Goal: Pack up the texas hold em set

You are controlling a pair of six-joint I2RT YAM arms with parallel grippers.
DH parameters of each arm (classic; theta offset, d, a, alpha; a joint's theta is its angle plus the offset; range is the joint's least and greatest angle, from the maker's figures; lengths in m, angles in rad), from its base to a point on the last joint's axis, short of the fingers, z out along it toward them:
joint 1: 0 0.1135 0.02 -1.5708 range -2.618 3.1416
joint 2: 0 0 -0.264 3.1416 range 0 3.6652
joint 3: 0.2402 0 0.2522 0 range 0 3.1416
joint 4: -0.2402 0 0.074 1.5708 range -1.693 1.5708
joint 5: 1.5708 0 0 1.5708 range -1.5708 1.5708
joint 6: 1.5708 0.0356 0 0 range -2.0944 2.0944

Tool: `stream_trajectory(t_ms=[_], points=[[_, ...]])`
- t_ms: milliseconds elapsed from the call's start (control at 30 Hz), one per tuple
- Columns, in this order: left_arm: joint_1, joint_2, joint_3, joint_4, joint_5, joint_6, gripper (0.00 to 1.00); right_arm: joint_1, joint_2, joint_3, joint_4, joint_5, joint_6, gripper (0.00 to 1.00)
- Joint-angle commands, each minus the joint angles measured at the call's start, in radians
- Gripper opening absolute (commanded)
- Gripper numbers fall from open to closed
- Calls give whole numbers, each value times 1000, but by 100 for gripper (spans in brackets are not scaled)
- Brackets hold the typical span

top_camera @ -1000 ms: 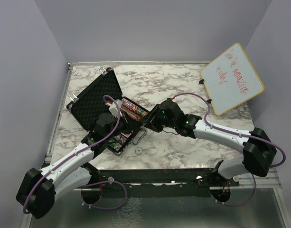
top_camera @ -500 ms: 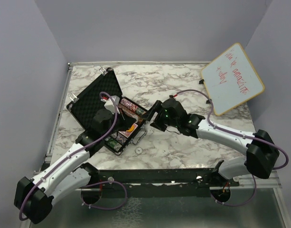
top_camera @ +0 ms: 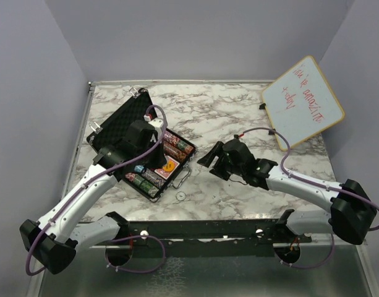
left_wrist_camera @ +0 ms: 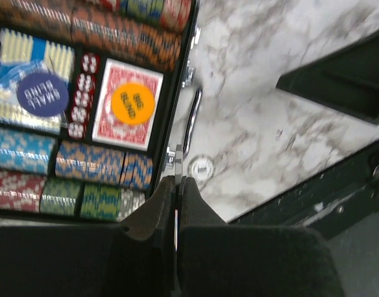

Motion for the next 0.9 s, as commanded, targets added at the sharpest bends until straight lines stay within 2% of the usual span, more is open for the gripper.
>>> stream_trajectory(t_ms=[0, 300, 467, 700, 867], points=[[-4, 40, 4, -262, 64, 40, 0, -1, 27, -45, 33, -68, 18, 74], [-15, 55, -73, -310, 2, 24, 0, -2, 92, -143, 186, -169, 21, 72], [-57, 129, -92, -312, -19, -9, 0, -1, 142, -166, 253, -204, -15, 71], [-105, 236, -83, -325, -119, -43, 0, -1, 178, -181, 343, -270, -39, 70], [-120, 273, -84, -325, -145, -61, 0, -1, 180, -178, 345, -282, -62, 70]])
